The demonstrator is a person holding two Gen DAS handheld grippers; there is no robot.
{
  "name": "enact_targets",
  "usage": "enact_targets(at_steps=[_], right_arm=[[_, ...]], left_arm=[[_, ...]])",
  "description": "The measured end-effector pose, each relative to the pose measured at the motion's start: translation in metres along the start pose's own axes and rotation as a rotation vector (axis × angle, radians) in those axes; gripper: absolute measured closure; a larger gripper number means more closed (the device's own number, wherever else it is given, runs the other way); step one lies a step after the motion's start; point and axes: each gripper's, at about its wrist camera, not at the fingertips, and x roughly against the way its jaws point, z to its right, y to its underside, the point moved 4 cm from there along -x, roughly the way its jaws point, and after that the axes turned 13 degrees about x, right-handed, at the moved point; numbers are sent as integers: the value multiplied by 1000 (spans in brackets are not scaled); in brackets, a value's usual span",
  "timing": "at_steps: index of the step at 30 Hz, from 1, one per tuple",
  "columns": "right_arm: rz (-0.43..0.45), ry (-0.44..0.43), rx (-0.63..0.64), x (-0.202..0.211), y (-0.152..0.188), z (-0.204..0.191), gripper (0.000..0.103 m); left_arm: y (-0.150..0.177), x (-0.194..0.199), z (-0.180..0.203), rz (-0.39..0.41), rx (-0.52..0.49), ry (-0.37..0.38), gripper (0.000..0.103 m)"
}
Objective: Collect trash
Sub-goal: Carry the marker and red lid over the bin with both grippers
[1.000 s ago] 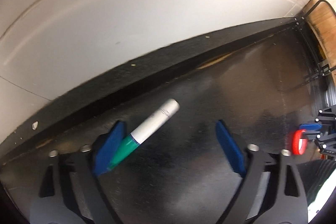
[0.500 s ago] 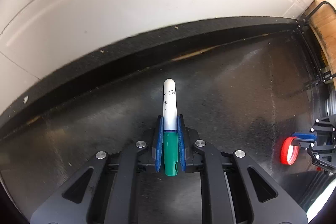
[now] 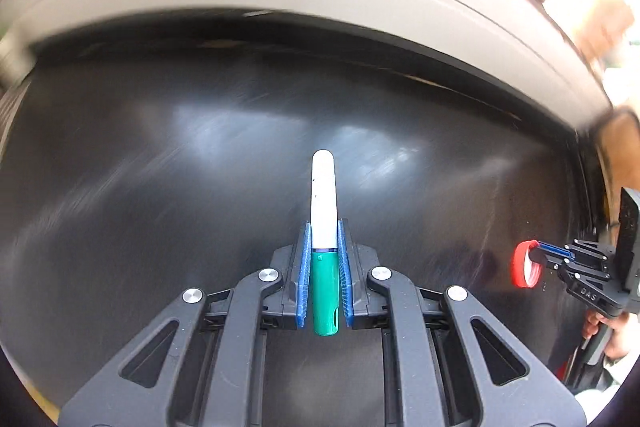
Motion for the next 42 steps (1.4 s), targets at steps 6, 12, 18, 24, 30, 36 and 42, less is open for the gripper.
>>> enact_targets(at_steps=[6, 12, 18, 24, 30, 36, 42], right_arm=[[-26, -119, 258, -14, -29, -92, 96], [-73, -291, 501, -32, -51, -220, 96], [-138, -401, 704, -63, -40, -360, 96], [-228, -480, 863, -99, -1, -484, 96], [-310, -408, 1035, -156, 37, -562, 96], [-330, -335, 1114, -203, 68, -593, 96], [-355, -311, 1152, -254, 78, -603, 96]], left_arm=[[63, 75, -104, 90, 219, -150, 90], [129, 147, -187, 170, 439, -241, 90], [215, 184, -274, 195, 653, -330, 90], [305, 177, -341, 162, 857, -365, 90], [366, 154, -392, 155, 1032, -359, 90], [392, 129, -413, 169, 1155, -352, 90], [405, 92, -428, 167, 1209, -335, 90]])
